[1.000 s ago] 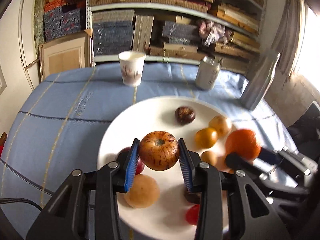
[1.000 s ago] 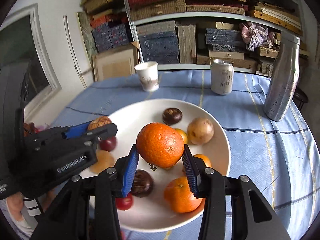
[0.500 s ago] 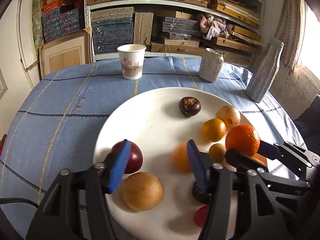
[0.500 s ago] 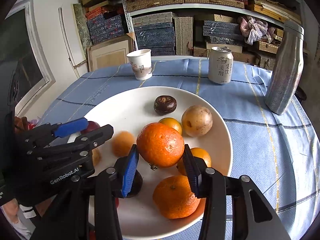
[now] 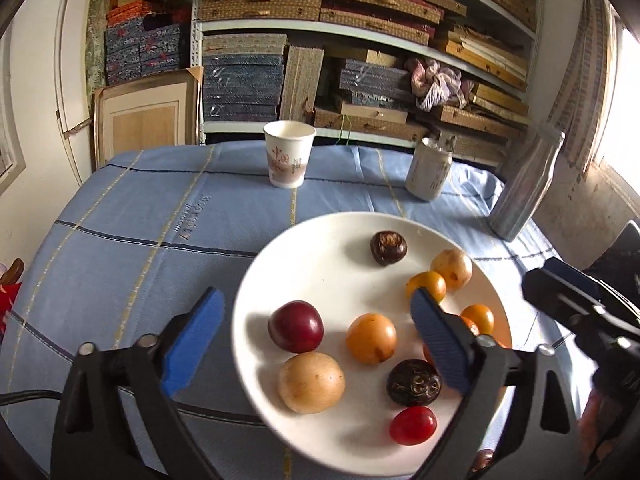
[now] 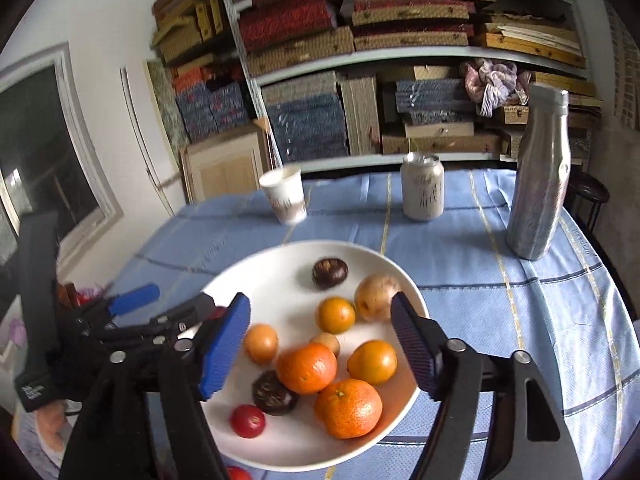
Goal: Organize fruits
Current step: 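Move both open tools back toward the remaining fruit cluster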
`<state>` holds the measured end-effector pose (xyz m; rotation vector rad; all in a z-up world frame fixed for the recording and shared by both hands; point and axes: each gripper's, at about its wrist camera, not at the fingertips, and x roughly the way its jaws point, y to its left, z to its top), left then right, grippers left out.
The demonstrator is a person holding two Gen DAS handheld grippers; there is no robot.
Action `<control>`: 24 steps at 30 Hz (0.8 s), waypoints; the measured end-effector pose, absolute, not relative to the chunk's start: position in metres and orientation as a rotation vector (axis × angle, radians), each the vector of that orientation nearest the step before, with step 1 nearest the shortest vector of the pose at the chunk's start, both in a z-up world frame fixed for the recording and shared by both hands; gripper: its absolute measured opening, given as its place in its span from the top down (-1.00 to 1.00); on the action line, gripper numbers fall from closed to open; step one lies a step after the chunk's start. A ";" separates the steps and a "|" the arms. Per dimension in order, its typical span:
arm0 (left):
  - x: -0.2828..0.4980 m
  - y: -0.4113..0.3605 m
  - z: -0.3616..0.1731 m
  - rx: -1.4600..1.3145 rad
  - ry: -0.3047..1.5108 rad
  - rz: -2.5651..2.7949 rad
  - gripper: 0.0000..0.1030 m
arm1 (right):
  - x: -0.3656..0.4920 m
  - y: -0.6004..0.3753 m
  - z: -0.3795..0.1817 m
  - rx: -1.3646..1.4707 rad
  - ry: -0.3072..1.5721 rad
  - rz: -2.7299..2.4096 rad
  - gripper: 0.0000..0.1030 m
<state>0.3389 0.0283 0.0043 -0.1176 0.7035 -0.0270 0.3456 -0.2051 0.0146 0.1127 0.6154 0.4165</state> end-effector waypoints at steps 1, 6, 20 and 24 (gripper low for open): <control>0.337 0.030 0.006 -0.123 0.700 -0.028 -0.84 | 0.344 -0.206 0.018 0.121 0.612 0.425 -0.49; 0.322 0.035 0.018 -0.130 0.681 -0.015 -0.87 | 0.331 -0.198 0.032 0.121 0.599 0.473 -0.52; 0.243 0.042 0.022 -0.114 0.661 -0.005 -0.91 | 0.249 -0.207 0.042 0.114 0.566 0.487 -0.85; 0.209 0.049 -0.002 -0.081 0.709 0.004 -0.91 | 0.232 -0.218 0.004 0.109 0.637 0.465 -0.86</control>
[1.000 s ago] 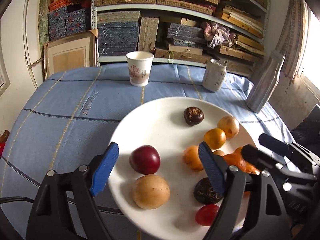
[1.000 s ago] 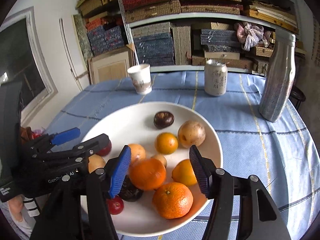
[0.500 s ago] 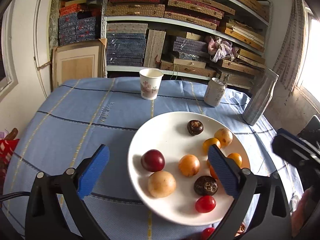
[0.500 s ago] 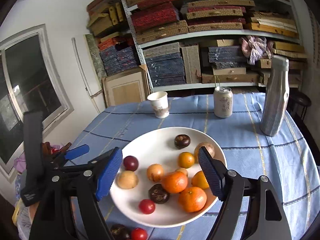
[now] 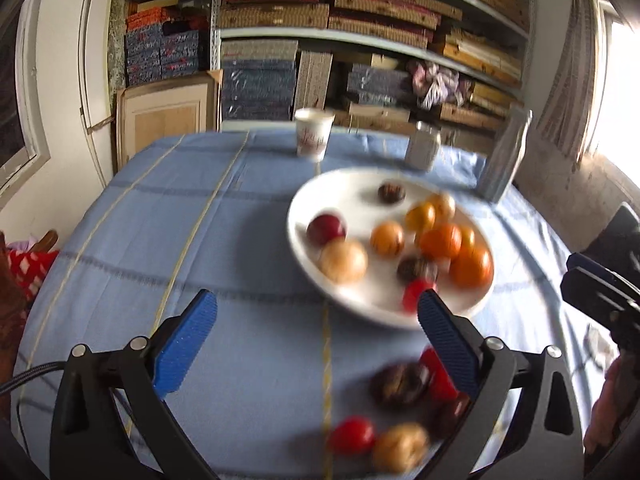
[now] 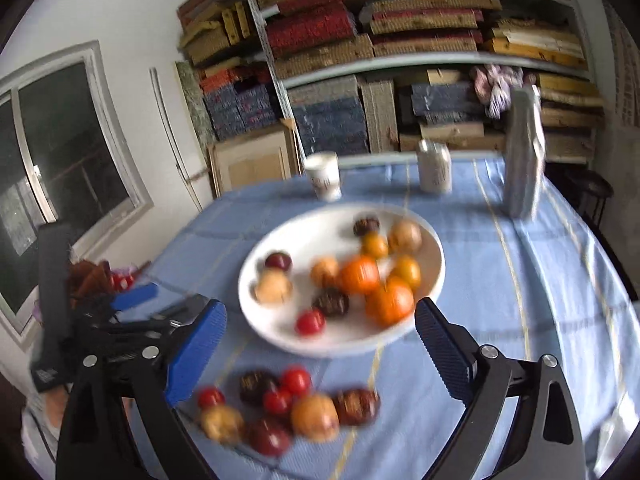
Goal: Organize fruits
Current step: 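Move both open tools back toward the remaining fruit cluster, then approach and grasp the red tomato with the left tool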
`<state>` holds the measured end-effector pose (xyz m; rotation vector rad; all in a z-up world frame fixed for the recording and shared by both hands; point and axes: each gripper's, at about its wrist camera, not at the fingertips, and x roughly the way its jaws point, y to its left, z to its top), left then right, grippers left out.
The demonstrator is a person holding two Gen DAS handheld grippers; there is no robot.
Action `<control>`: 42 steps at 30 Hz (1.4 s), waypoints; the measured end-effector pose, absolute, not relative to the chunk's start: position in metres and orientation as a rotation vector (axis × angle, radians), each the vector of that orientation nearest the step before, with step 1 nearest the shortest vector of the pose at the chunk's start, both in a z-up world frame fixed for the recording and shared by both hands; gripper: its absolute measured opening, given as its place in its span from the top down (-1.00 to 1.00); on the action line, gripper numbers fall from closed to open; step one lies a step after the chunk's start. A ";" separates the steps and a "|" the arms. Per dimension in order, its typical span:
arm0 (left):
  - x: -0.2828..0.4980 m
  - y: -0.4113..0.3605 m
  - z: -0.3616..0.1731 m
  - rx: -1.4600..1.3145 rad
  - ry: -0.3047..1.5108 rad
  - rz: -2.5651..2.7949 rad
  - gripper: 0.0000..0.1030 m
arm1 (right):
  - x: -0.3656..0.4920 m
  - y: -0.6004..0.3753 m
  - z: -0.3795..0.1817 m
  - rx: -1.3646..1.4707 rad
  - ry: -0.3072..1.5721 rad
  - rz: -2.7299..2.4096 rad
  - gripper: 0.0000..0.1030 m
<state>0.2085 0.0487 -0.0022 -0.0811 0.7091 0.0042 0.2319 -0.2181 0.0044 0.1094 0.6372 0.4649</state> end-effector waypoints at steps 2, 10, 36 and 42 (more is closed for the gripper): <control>0.195 0.048 -0.010 -0.087 0.721 -0.021 -0.91 | 0.227 -0.224 -0.013 0.111 0.686 0.453 -0.86; 0.161 0.038 -0.028 -0.045 0.751 -0.026 -0.91 | 0.210 -0.240 -0.032 0.133 0.729 0.430 -0.88; 0.144 0.008 -0.053 0.081 0.804 -0.117 -0.91 | 0.201 -0.244 -0.039 0.137 0.763 0.442 -0.90; 0.146 0.005 -0.057 0.080 0.828 -0.133 -0.91 | 0.201 -0.245 -0.040 0.140 0.771 0.437 -0.91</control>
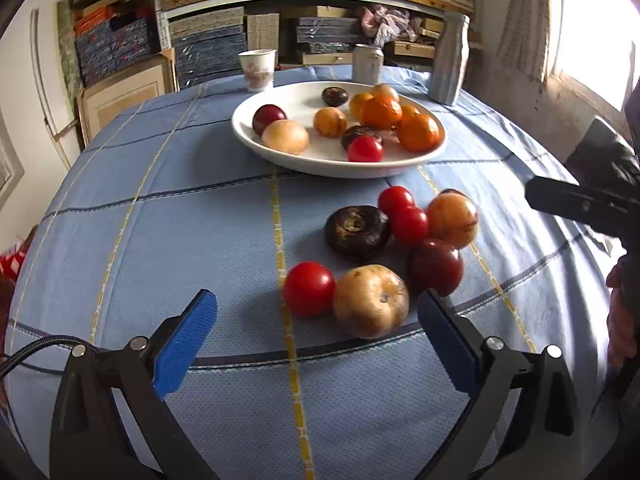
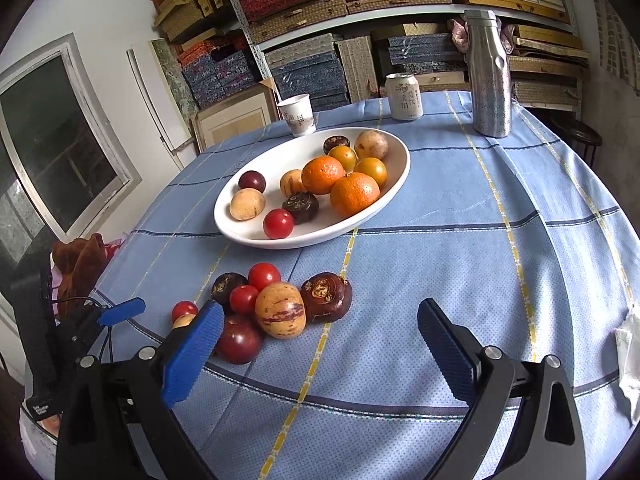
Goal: Organize fruits
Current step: 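Approach and grasp the red tomato with the left tool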
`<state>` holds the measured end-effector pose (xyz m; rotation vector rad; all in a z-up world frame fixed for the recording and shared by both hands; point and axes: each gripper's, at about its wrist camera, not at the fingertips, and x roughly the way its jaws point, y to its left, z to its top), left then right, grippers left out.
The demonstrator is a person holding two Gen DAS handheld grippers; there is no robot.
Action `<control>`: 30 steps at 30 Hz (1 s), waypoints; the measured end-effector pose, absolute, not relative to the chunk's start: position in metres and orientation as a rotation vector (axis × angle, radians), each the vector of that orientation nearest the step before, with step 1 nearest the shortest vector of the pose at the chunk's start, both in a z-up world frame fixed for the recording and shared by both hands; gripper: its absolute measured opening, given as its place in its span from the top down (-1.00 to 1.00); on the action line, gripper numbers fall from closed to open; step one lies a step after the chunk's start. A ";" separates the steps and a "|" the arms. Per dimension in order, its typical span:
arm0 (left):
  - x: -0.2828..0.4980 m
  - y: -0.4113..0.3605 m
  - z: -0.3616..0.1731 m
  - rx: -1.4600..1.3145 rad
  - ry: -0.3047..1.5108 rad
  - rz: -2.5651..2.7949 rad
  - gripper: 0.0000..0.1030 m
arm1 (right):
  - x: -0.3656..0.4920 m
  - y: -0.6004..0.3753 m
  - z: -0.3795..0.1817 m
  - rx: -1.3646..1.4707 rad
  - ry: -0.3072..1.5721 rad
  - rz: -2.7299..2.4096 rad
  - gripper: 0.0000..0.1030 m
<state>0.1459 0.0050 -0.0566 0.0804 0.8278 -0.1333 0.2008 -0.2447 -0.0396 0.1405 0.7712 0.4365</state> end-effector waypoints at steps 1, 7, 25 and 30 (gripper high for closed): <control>0.146 0.002 -0.057 0.095 0.830 -0.135 -0.91 | 0.201 -0.244 -0.040 0.140 0.774 0.436 -0.91; 0.162 0.006 -0.070 0.084 0.913 -0.110 -0.92 | 0.201 -0.244 -0.040 0.136 0.773 0.436 -0.92; 0.152 0.080 -0.060 0.002 0.864 0.099 -0.92 | 0.199 -0.246 -0.037 0.150 0.770 0.452 -0.92; 0.166 0.115 -0.052 -0.098 0.822 0.106 -0.92 | 0.199 -0.247 -0.037 0.155 0.771 0.451 -0.92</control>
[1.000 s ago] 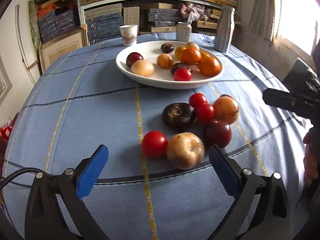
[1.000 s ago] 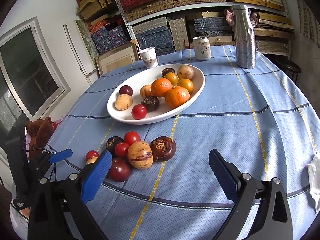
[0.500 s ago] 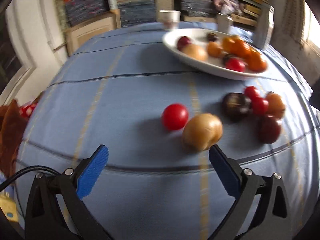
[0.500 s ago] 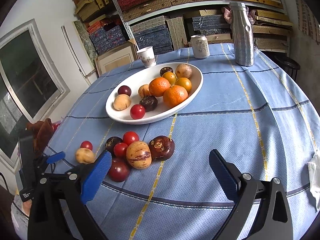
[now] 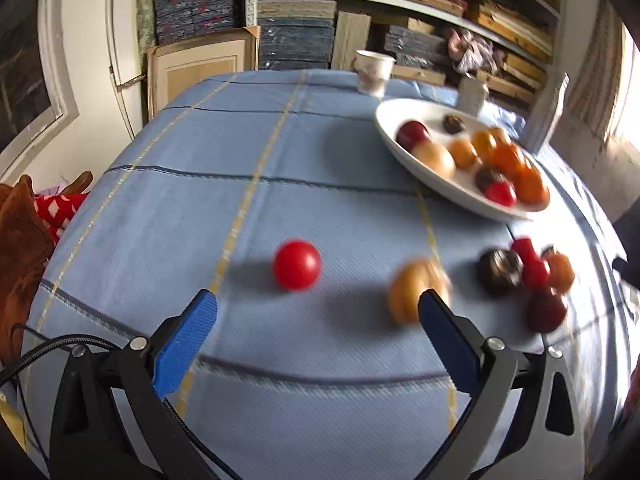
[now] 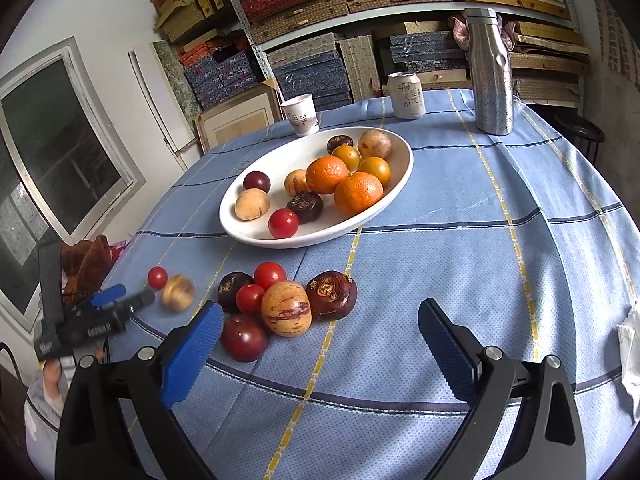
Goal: Organize fruits
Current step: 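Approach and grasp the red tomato with the left tool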
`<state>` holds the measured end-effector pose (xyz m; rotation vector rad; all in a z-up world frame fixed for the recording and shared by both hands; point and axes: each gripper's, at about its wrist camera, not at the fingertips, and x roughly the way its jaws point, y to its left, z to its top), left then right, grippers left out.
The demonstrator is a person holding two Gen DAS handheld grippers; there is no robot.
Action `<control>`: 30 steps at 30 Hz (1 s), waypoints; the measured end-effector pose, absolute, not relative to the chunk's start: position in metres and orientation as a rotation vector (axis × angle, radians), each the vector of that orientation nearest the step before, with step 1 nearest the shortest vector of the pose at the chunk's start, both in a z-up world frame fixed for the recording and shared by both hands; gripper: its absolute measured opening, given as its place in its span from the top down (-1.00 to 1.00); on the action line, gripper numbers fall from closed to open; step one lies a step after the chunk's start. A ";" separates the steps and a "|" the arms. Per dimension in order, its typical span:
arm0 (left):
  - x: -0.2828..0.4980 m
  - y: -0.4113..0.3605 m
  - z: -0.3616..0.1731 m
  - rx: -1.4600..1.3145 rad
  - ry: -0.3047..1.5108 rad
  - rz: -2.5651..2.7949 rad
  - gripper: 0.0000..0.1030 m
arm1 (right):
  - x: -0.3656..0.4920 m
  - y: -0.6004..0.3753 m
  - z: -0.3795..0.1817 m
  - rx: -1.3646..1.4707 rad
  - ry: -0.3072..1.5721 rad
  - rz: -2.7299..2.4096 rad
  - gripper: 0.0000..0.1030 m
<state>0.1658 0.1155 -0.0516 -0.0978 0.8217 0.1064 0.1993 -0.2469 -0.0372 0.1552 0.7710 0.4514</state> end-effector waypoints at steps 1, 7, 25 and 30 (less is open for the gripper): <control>0.168 0.118 -0.052 -0.094 0.817 0.117 -0.92 | 0.199 -0.246 -0.037 0.151 0.772 0.452 -0.92; 0.183 0.132 -0.062 -0.088 0.837 0.187 -0.92 | 0.200 -0.245 -0.039 0.148 0.776 0.451 -0.92; 0.200 0.129 -0.075 -0.068 0.895 0.123 -0.24 | 0.202 -0.242 -0.044 0.129 0.795 0.445 -0.92; 0.198 0.136 -0.075 -0.124 0.882 0.109 0.13 | 0.202 -0.241 -0.044 0.131 0.794 0.447 -0.92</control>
